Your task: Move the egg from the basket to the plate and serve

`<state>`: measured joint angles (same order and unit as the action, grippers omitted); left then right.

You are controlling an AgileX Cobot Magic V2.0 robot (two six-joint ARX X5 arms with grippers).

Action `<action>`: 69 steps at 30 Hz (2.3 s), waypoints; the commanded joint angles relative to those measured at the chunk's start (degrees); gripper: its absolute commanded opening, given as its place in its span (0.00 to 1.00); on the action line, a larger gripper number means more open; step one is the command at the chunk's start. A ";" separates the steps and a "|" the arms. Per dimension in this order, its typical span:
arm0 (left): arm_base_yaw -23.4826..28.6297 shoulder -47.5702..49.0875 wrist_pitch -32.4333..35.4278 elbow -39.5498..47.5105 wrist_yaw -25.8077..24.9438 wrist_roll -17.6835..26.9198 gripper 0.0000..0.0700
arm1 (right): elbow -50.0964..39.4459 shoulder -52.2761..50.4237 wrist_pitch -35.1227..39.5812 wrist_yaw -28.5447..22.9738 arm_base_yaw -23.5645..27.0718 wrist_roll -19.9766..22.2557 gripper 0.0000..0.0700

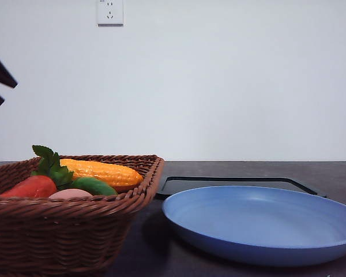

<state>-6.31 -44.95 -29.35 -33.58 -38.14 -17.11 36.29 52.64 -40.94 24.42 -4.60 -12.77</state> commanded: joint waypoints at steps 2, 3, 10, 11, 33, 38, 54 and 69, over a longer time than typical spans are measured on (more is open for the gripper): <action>-0.22 -0.33 0.34 -0.98 -0.93 1.01 0.49 | 0.51 2.59 0.94 0.16 -0.87 0.85 0.37; -0.22 -0.33 0.31 -0.98 -1.12 1.00 0.49 | 0.32 3.44 1.48 0.15 -1.17 0.82 0.37; -0.21 -0.33 0.17 -0.98 -2.44 0.05 0.49 | -0.60 10.95 7.48 -0.11 -3.87 -0.23 0.37; -0.20 -0.33 0.18 -0.98 -2.44 -0.04 0.49 | -0.61 12.12 8.24 -0.31 -4.29 -0.33 0.37; -0.22 -0.33 0.13 -0.98 -2.89 -0.04 0.49 | -0.61 26.70 16.92 1.21 -6.96 -0.76 0.01; -0.47 -0.33 0.18 -0.98 -5.99 -0.16 0.49 | -0.61 26.31 16.48 1.21 -6.88 -0.77 0.00; -16.46 -0.42 0.17 -3.14 2.46 -7.34 0.65 | -0.61 9.45 12.15 0.45 -4.53 -1.88 0.00; -37.49 -16.11 -3.43 -10.80 29.48 -6.50 0.63 | -0.57 -2.08 12.16 -2.38 0.92 -2.28 0.00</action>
<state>-43.06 -59.85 -32.92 -43.19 -9.67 -24.72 35.46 50.54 -29.34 21.87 -3.80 -13.98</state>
